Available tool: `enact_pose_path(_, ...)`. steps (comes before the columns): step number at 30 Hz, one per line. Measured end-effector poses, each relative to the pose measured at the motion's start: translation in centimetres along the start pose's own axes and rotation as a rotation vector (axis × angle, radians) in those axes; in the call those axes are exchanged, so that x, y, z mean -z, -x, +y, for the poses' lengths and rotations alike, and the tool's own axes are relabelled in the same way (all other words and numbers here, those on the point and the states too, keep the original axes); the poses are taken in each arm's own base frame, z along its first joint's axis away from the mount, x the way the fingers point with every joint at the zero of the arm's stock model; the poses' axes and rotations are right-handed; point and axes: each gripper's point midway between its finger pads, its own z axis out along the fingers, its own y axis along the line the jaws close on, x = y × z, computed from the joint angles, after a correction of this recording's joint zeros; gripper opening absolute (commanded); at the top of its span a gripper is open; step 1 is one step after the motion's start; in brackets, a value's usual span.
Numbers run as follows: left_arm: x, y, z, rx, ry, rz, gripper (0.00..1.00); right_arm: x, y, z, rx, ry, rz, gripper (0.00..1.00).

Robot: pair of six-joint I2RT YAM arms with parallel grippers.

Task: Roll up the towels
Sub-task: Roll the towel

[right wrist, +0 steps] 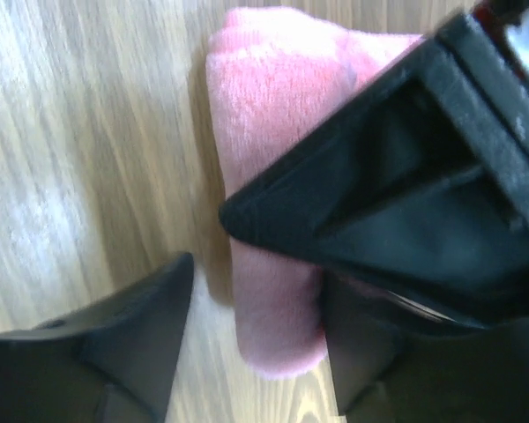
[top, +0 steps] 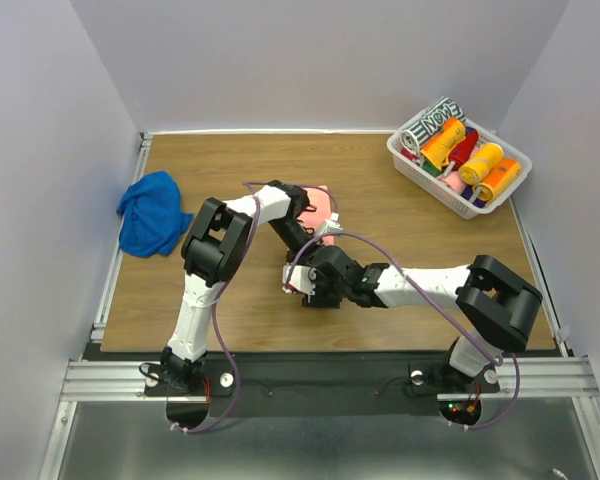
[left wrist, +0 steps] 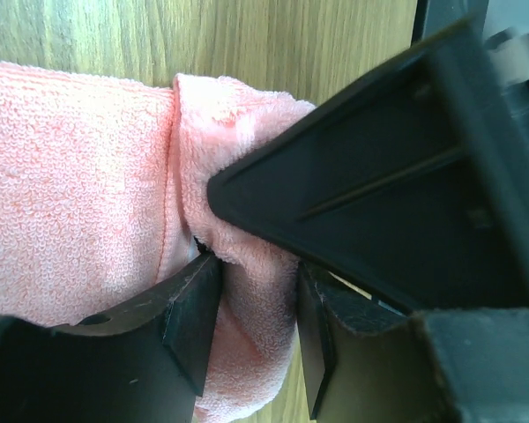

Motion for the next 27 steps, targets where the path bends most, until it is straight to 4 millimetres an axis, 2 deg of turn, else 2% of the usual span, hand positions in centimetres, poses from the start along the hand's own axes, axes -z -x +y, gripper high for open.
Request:
enact_pose_path(2, 0.0, 0.0, 0.0, -0.002, 0.0, 0.0, 0.55, -0.5, 0.1, -0.1, -0.009, 0.0, -0.011, 0.43)
enact_pose_path(5, 0.2, -0.1, -0.1, -0.014, 0.011, -0.013, 0.58, -0.5, 0.0, -0.7, -0.043, 0.009, -0.032, 0.36)
enact_pose_path(10, 1.4, -0.2, 0.1, -0.074, 0.084, -0.034, 0.65, -0.2, 0.0, -1.0, -0.105, 0.101, -0.077, 0.36)
enact_pose_path(12, 2.5, -0.2, 0.4, -0.104, 0.135, -0.046, 0.68, 0.0, 0.3, -1.0, -0.117, 0.131, -0.093, 0.35)
enact_pose_path(17, 6.8, 0.8, 0.6, -0.171, 0.273, -0.116, 0.69, 0.5, 1.0, -0.9, -0.154, 0.208, -0.119, 0.33)
enact_pose_path(21, 11.8, 2.2, -0.2, -0.239, 0.405, -0.224, 0.72, 0.2, 1.2, -0.2, -0.208, 0.297, -0.116, 0.27)
enact_pose_path(25, 16.0, 1.6, -1.2, -0.258, 0.541, -0.331, 0.74, 0.2, 1.6, 0.0, -0.292, 0.39, -0.117, 0.28)
enact_pose_path(27, 17.8, 0.1, -1.6, -0.251, 0.633, -0.385, 0.78, 0.2, 1.8, -0.5, -0.341, 0.428, -0.12, 0.28)
